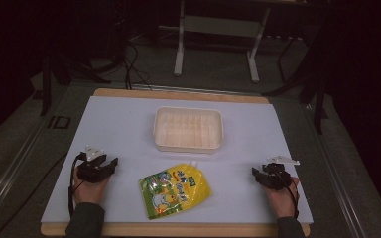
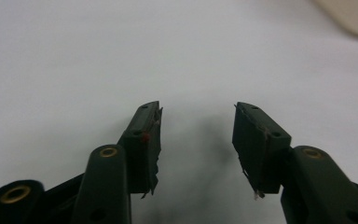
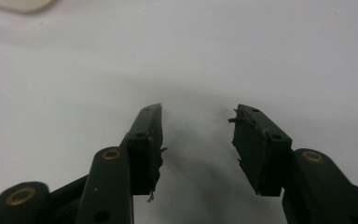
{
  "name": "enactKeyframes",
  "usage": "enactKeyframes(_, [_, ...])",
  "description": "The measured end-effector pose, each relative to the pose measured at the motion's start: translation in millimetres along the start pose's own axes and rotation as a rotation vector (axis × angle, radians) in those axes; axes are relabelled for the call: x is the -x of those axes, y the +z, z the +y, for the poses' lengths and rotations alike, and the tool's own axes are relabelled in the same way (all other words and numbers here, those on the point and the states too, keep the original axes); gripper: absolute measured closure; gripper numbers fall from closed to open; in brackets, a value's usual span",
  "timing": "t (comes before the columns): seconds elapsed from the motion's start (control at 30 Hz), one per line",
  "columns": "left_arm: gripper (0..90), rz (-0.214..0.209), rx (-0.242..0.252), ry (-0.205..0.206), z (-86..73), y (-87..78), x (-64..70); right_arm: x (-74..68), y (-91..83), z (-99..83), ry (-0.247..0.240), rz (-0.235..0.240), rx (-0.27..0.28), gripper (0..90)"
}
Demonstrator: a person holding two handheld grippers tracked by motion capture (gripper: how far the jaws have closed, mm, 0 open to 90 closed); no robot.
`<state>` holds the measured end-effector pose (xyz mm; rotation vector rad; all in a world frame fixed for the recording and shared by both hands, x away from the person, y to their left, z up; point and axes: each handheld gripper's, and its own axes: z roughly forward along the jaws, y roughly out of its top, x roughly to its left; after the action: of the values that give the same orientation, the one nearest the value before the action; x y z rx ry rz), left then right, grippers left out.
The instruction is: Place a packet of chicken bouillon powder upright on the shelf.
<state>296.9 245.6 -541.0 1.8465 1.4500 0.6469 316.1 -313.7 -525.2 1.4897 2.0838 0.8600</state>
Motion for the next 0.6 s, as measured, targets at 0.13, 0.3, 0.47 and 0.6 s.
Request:
enactKeyframes(0.13, [53.5,-0.019,-0.002,0.009,0.3,0.5,-0.7,-7.9,-2.3,3.2,-0.011,0.047,-0.005,50.9])
enactKeyframes(0.3, [54.6,-0.03,-0.001,-0.005,0.3,0.5,-2.4,-14.9,-4.0,4.8,-0.026,0.092,-0.017,49.9])
enactKeyframes(0.47, [54.2,-0.026,0.001,0.009,0.2,0.3,-0.9,-27.4,-7.8,10.1,-0.043,0.144,-0.019,48.1])
enactKeyframes(0.6, [53.3,-0.024,0.001,0.017,0.2,0.2,-0.1,-36.8,-11.6,14.8,-0.042,0.198,-0.014,47.1])
